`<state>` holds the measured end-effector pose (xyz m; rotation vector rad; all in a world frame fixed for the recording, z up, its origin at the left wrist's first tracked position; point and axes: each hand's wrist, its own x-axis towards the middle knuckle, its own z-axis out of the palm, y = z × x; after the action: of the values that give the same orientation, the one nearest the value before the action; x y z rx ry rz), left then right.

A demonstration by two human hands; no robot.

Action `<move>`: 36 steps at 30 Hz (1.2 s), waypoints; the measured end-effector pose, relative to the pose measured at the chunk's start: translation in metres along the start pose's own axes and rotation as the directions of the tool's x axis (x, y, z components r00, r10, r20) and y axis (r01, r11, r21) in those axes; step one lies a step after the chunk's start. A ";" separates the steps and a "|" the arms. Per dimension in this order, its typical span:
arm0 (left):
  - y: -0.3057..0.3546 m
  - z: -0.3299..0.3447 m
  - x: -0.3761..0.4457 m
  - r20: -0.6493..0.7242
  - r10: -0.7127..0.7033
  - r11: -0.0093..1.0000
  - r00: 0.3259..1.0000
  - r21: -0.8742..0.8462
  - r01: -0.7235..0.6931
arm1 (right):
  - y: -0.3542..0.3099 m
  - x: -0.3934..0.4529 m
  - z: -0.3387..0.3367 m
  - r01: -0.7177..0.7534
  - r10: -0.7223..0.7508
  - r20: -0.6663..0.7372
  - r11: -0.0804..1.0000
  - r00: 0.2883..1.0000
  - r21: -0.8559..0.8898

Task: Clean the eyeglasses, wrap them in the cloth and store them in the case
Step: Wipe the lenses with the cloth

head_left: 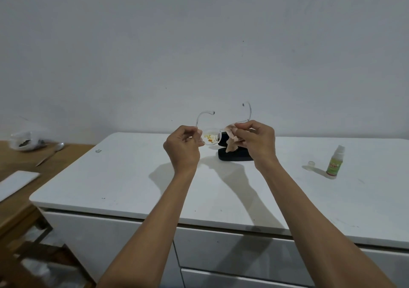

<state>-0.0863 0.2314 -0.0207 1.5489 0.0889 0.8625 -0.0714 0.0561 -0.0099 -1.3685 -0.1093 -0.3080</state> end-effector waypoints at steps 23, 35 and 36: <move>0.018 0.012 -0.007 -0.044 0.226 0.972 0.973 -0.052 -0.228 | -0.017 0.014 0.043 0.116 -0.019 -0.321 0.951 0.947 0.286; 0.005 0.000 0.008 -0.055 0.176 0.984 0.983 0.029 -0.175 | -0.015 0.012 0.030 -0.015 0.015 -0.011 0.999 1.000 0.049; 0.002 0.001 0.007 -0.053 0.152 0.988 0.987 0.032 -0.150 | -0.013 0.010 0.026 -0.028 0.027 0.009 0.999 1.000 0.042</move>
<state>-0.0815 0.2335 -0.0153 1.5734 0.0233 1.0276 -0.0626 0.0779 0.0099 -1.3288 -0.1034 -0.2754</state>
